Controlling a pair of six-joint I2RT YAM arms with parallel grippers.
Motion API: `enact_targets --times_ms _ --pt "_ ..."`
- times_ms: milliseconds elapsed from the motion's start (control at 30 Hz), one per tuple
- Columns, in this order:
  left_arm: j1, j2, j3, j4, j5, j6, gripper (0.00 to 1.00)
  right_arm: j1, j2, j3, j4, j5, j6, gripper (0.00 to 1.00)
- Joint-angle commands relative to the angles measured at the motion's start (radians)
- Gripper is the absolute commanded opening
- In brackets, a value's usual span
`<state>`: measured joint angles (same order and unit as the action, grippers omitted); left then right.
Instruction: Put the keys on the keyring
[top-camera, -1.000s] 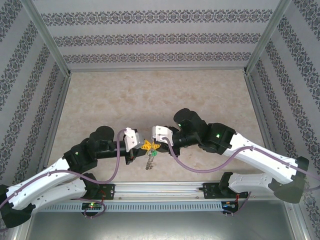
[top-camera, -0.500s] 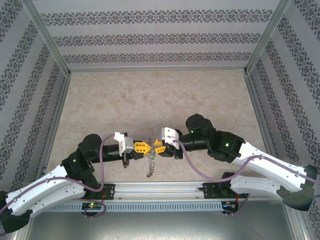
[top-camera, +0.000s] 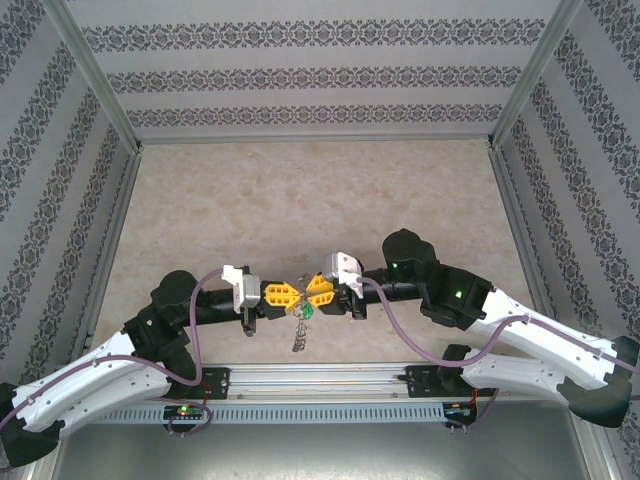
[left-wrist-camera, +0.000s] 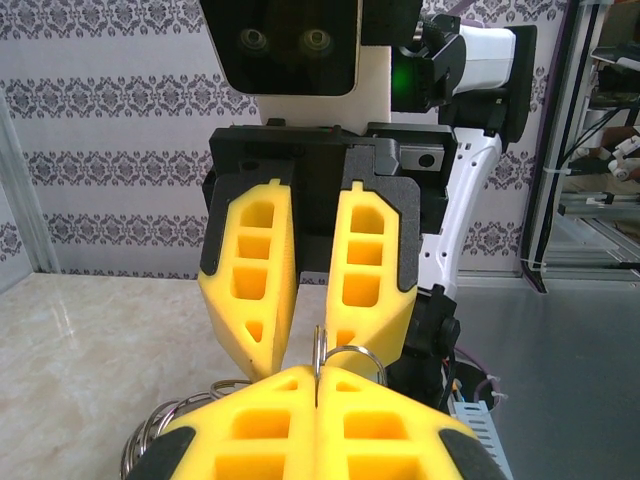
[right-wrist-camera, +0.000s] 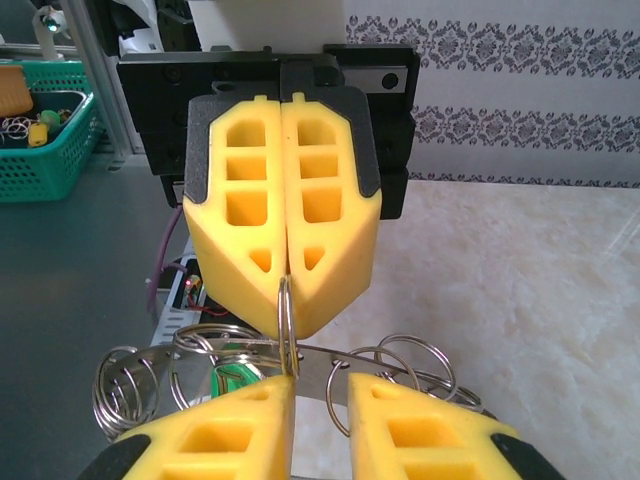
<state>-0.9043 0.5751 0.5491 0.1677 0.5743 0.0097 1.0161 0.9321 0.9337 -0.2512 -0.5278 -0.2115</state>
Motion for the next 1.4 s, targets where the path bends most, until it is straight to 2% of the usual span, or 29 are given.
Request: enact_targets --times_ms 0,300,467,667,900,1033,1133,1200,1367 --pt "-0.01 -0.001 0.001 0.071 0.019 -0.011 0.0 -0.005 -0.018 -0.012 0.058 -0.043 0.012 0.2" --pt "-0.01 -0.001 0.008 0.056 0.017 -0.005 0.0 -0.008 -0.047 -0.034 0.072 -0.041 0.012 0.28" --pt "-0.01 0.009 0.008 0.062 0.023 -0.003 0.0 -0.01 -0.034 -0.041 0.085 -0.035 0.024 0.24" --pt "-0.01 0.008 0.008 0.067 0.027 -0.006 0.0 -0.012 -0.013 -0.032 0.077 -0.026 0.023 0.24" --pt "-0.01 0.004 0.01 0.05 0.017 -0.001 0.0 -0.01 0.008 -0.012 0.042 -0.003 0.011 0.0" --pt "-0.01 0.015 0.069 -0.14 -0.063 0.063 0.01 -0.011 0.019 0.028 -0.042 0.046 -0.031 0.0" --pt "-0.01 0.037 0.12 -0.307 -0.136 0.133 0.11 -0.01 0.039 0.075 -0.125 0.075 -0.083 0.0" --pt "-0.01 0.065 0.154 -0.396 -0.16 0.175 0.12 -0.01 0.066 0.108 -0.179 0.089 -0.119 0.0" --pt "-0.01 0.113 0.193 -0.453 -0.179 0.199 0.12 0.004 0.128 0.178 -0.264 0.1 -0.177 0.0"
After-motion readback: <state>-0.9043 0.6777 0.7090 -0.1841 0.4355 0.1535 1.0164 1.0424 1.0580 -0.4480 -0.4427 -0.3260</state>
